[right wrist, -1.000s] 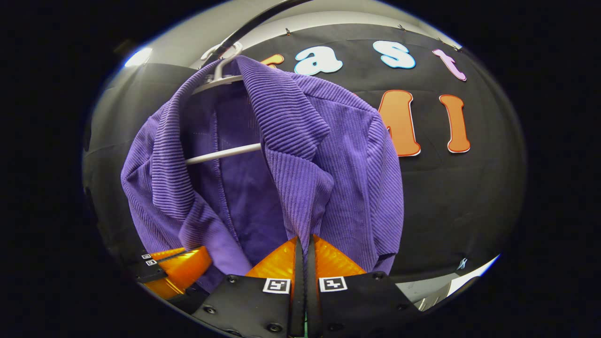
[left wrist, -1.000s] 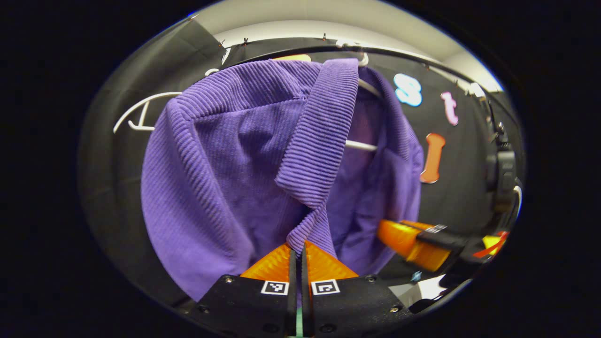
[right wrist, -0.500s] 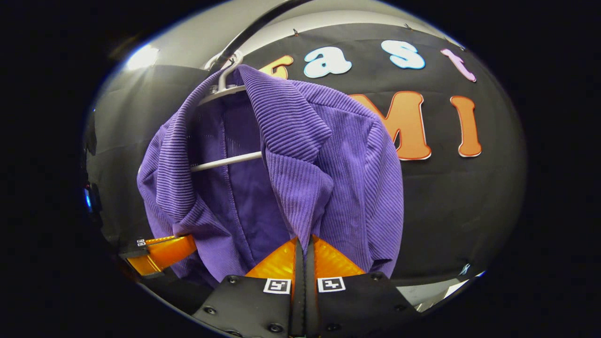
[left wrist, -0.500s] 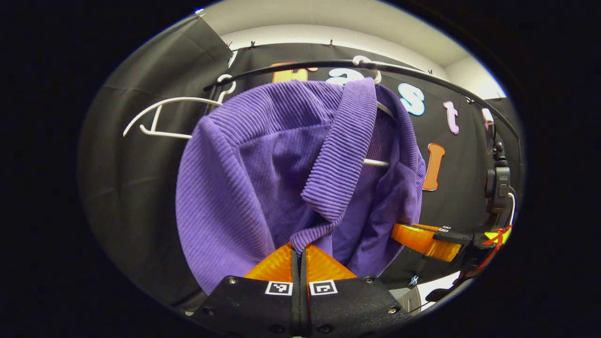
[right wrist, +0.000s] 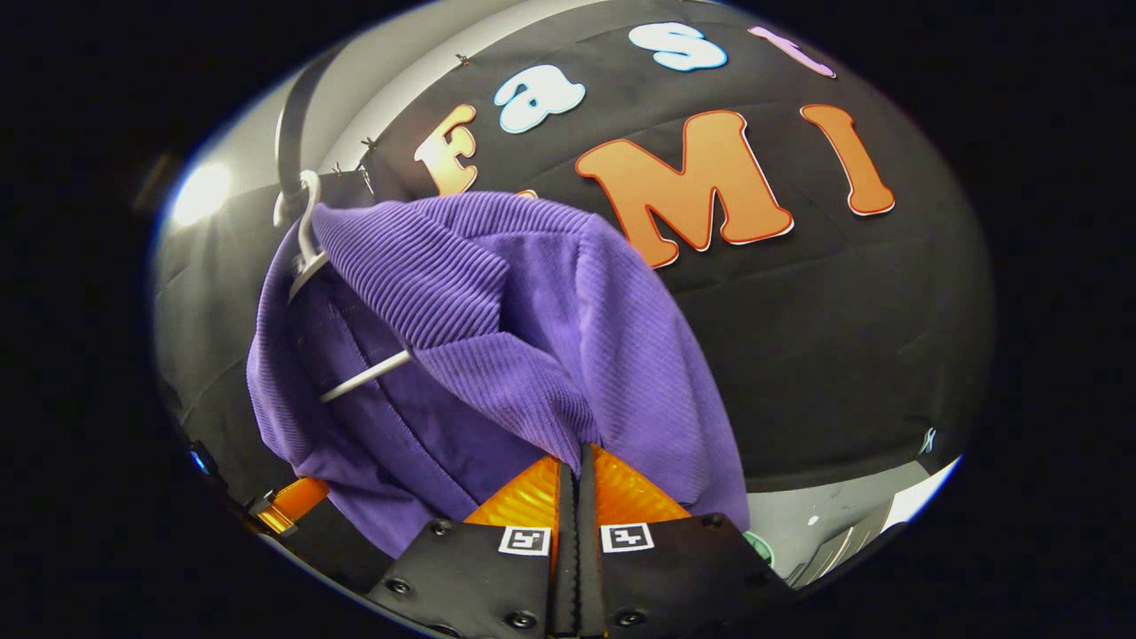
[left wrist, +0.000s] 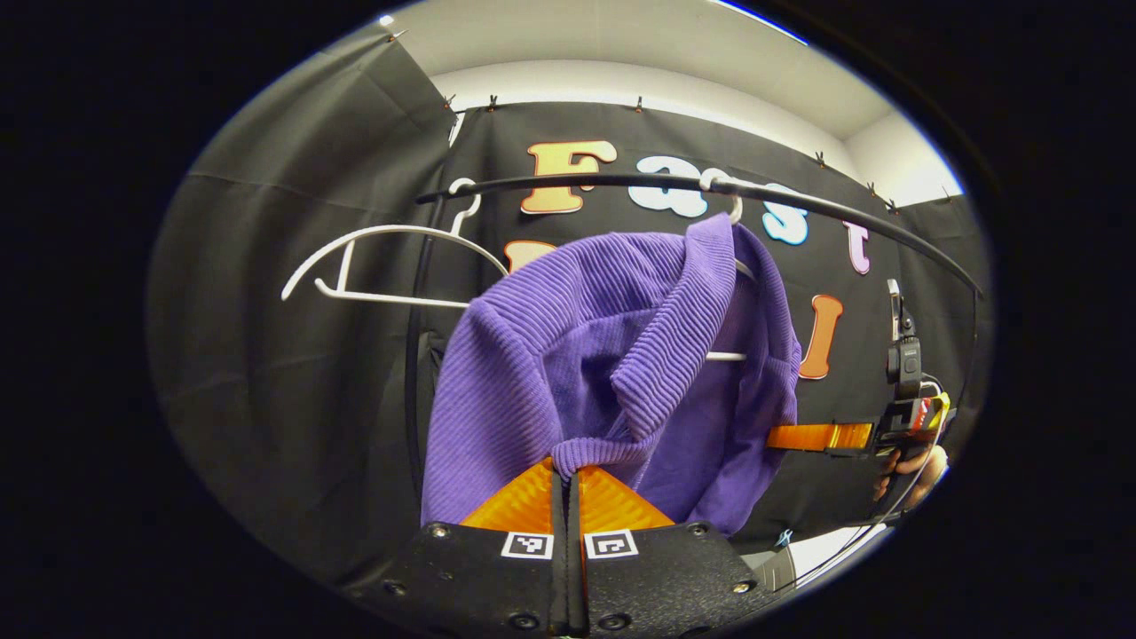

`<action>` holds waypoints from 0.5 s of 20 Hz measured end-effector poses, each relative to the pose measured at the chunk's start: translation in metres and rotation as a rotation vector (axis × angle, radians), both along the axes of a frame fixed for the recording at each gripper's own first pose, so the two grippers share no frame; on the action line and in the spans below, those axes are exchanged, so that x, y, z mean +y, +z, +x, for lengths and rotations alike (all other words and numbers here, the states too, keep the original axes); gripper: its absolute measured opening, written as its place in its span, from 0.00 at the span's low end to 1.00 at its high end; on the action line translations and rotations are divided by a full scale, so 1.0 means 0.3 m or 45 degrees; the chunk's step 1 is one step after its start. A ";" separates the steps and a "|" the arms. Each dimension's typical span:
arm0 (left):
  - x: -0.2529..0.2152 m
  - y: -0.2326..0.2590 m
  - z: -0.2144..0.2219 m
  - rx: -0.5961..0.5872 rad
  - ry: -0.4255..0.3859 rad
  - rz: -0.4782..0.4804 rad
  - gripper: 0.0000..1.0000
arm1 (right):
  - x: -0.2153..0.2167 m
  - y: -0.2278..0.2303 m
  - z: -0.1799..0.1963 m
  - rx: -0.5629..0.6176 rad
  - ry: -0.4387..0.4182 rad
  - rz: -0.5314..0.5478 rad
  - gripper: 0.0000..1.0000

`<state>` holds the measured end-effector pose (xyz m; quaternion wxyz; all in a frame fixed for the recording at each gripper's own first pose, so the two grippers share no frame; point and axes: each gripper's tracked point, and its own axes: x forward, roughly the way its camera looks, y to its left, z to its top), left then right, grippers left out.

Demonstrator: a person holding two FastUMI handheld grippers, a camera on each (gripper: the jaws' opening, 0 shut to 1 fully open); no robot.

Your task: Grasp the clothes on the hanger with both hands and then place them into the laundry hamper below.

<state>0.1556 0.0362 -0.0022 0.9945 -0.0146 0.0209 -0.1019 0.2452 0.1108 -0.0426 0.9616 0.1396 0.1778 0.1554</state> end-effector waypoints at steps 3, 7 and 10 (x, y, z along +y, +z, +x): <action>0.071 0.063 -0.011 -0.022 0.044 -0.034 0.00 | -0.067 0.052 0.015 0.017 0.017 0.035 0.07; 0.184 0.183 -0.003 -0.080 0.117 -0.073 0.00 | -0.123 0.134 0.066 0.015 0.048 0.134 0.07; 0.241 0.279 -0.001 -0.150 0.156 -0.079 0.00 | -0.159 0.213 0.082 -0.013 0.052 0.219 0.08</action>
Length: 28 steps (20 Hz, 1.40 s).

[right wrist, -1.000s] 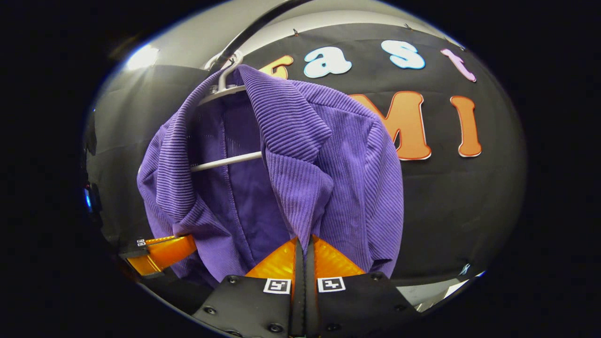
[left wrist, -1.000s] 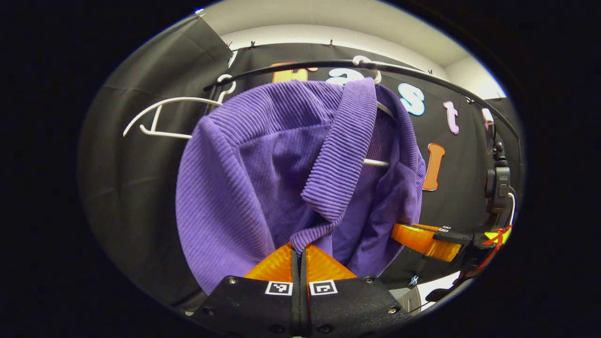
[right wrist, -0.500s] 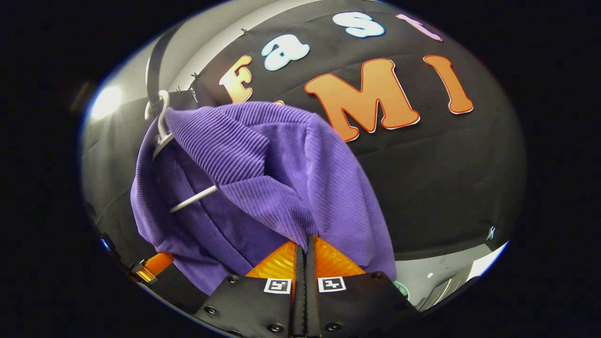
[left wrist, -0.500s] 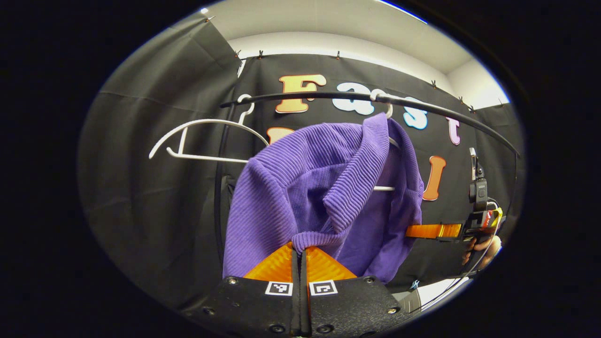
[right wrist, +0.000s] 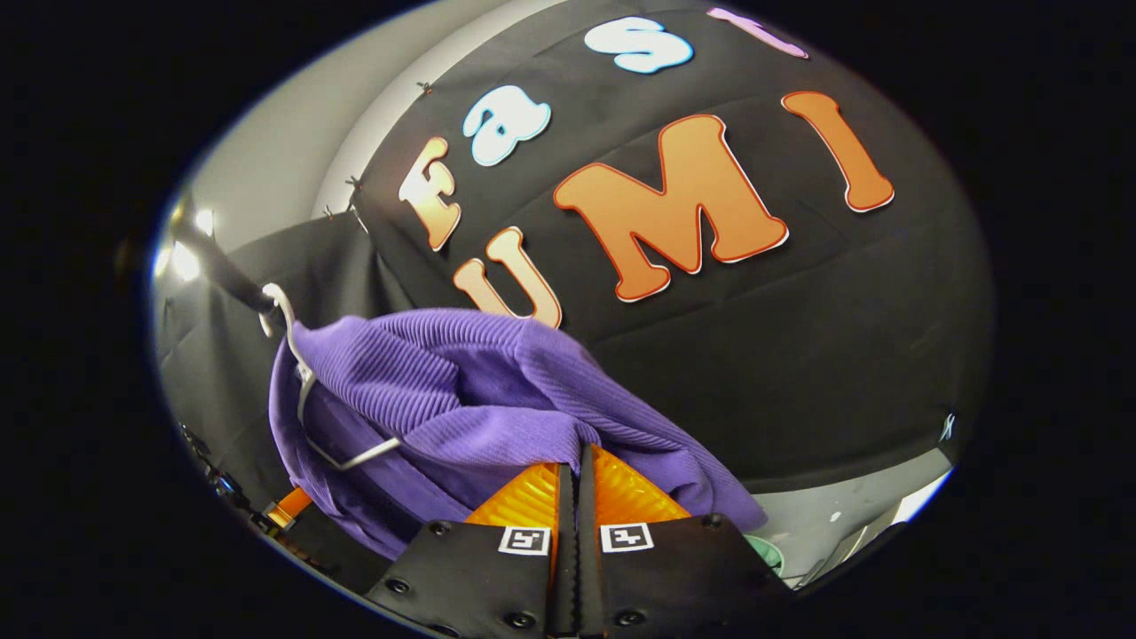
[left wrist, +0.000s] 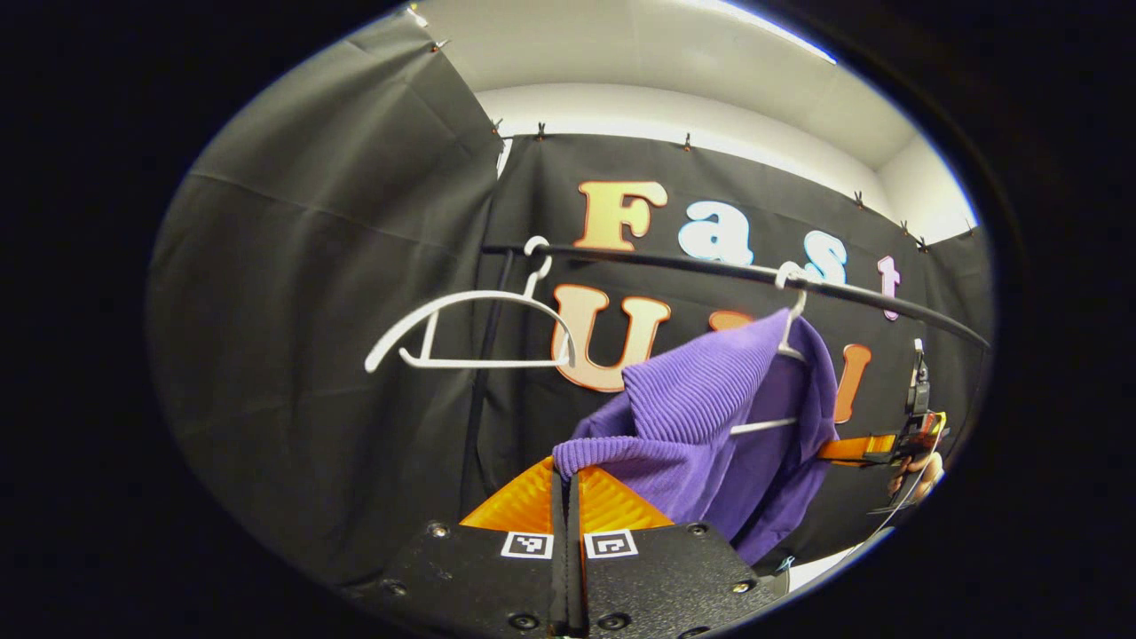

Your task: Grasp the clothes on the hanger with both hands and then place them into the laundry hamper below.

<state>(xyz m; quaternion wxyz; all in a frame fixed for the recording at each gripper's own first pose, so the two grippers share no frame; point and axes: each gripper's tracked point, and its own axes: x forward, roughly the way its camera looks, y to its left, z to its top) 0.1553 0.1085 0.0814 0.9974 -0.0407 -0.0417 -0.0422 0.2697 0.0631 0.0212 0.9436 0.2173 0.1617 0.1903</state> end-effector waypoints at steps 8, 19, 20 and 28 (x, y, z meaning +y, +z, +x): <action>0.078 0.189 0.042 -0.102 0.021 -0.012 0.00 | -0.090 0.210 0.046 -0.110 -0.006 0.159 0.07; 0.134 0.336 0.152 -0.195 0.033 -0.002 0.00 | -0.167 0.377 0.159 -0.201 -0.060 0.274 0.07; 0.138 0.335 0.166 -0.188 0.031 -0.008 0.00 | -0.169 0.380 0.170 -0.205 -0.067 0.277 0.07; 0.137 0.259 0.309 -0.096 0.028 0.040 0.00 | -0.205 0.403 0.236 -0.158 -0.128 0.327 0.07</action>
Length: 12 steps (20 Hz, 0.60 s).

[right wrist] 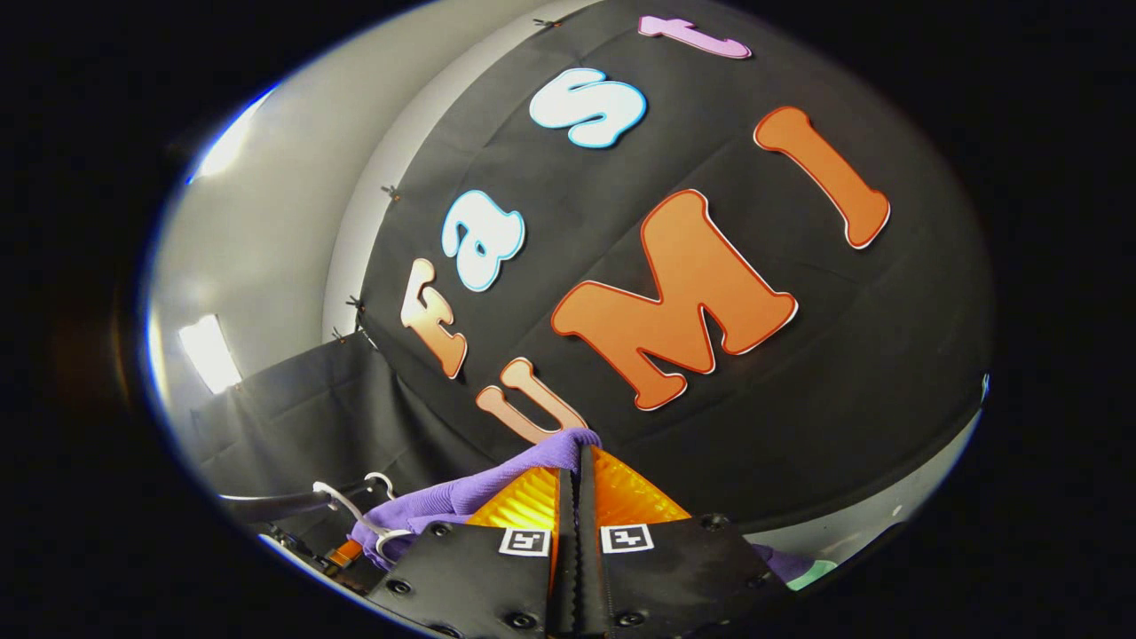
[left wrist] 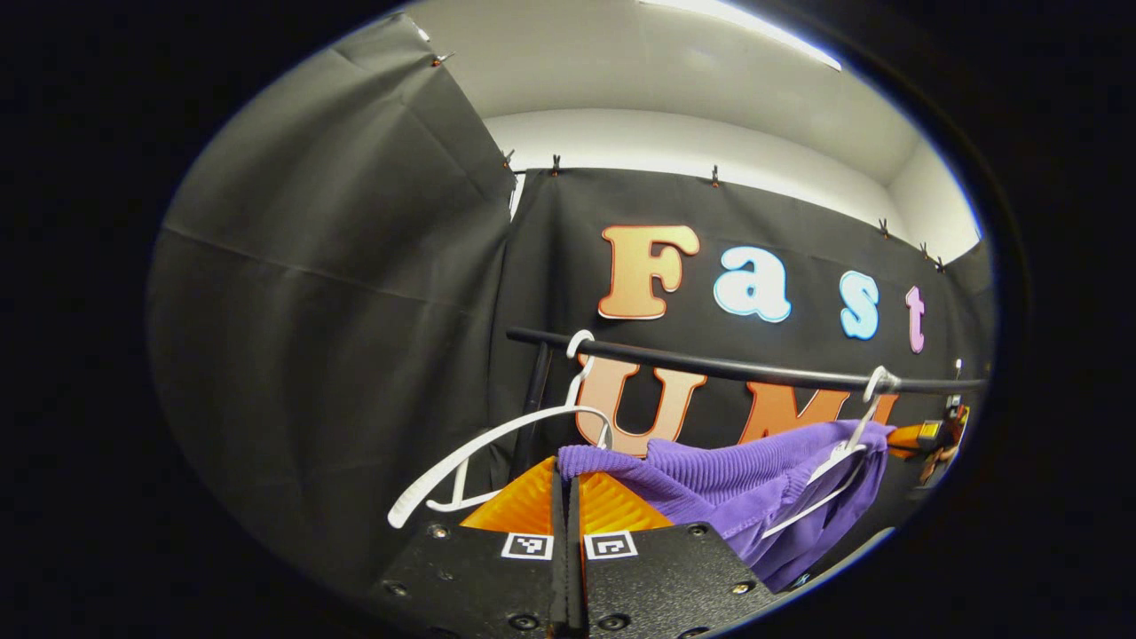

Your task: Grasp the clothes on the hanger with both hands and then place them into the laundry hamper below.

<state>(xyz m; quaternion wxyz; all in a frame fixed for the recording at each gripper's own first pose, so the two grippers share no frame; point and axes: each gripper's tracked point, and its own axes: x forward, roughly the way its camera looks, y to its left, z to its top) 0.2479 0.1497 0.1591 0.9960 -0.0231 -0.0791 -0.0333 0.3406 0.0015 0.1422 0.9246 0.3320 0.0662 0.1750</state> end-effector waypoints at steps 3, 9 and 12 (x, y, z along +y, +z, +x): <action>-0.003 -0.054 0.045 0.045 0.002 0.025 0.00 | -0.015 -0.017 0.030 0.035 -0.035 -0.012 0.07; -0.006 -0.184 0.120 0.143 0.006 0.082 0.00 | -0.024 -0.154 0.102 0.187 -0.096 -0.058 0.07; -0.011 -0.260 0.136 0.176 0.014 0.116 0.00 | -0.009 -0.228 0.120 0.239 -0.114 -0.079 0.08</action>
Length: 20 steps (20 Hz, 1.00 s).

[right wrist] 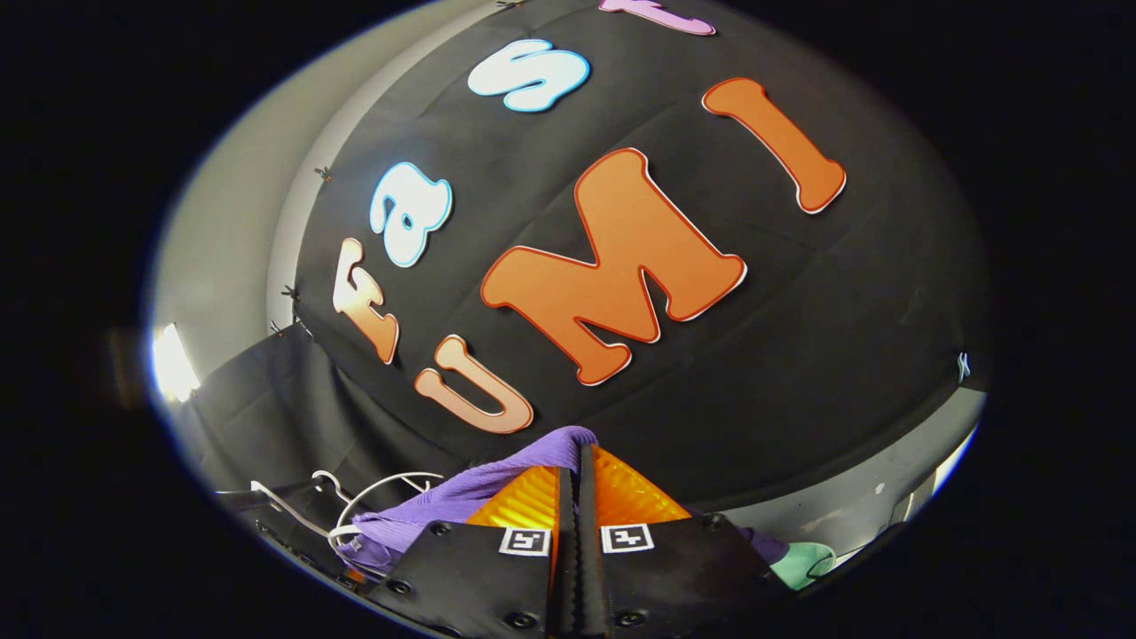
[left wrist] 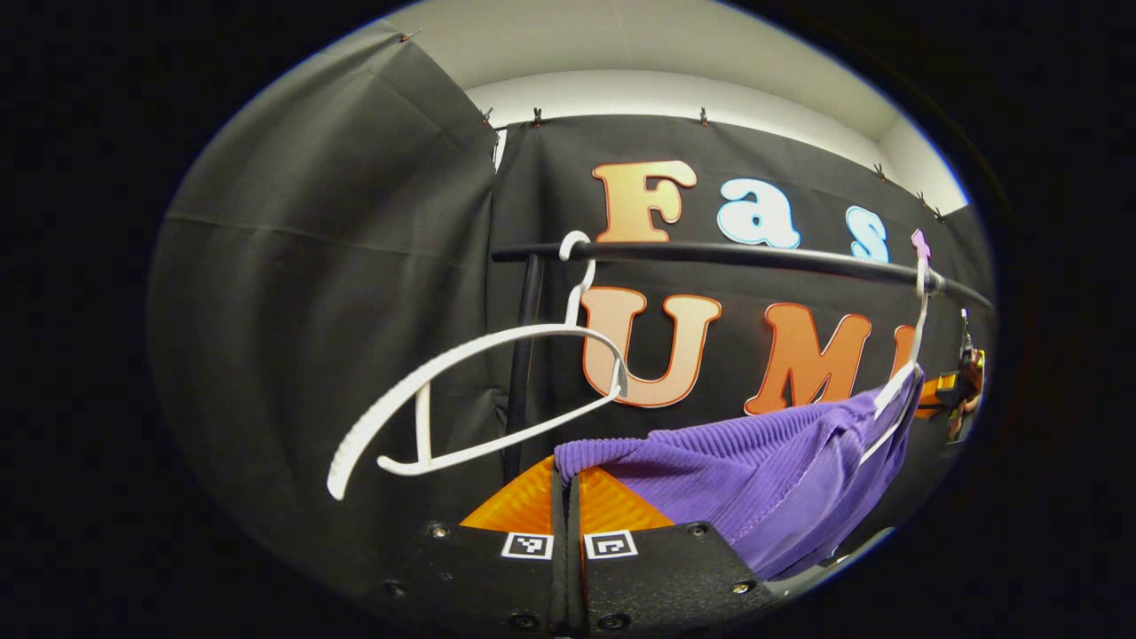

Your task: Grasp the clothes on the hanger with both hands and then place them into the laundry hamper below.

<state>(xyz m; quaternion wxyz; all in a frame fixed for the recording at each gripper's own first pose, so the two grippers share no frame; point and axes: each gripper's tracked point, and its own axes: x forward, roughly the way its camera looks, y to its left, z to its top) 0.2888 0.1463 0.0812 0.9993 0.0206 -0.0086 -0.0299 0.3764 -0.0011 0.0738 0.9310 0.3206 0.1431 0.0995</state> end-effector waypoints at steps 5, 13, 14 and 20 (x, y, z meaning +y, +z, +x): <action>-0.029 -0.150 0.018 0.096 -0.007 0.023 0.00 | 0.051 -0.170 0.013 0.116 -0.001 -0.048 0.08; -0.018 -0.279 0.014 0.195 -0.029 -0.056 0.00 | 0.084 -0.350 -0.002 0.197 -0.030 -0.068 0.07; -0.004 -0.259 0.005 0.191 -0.020 -0.055 0.00 | 0.072 -0.342 -0.015 0.197 -0.034 -0.078 0.07; 0.087 0.042 -0.039 0.021 -0.021 -0.094 0.00 | -0.034 -0.078 0.020 0.026 -0.101 -0.056 0.07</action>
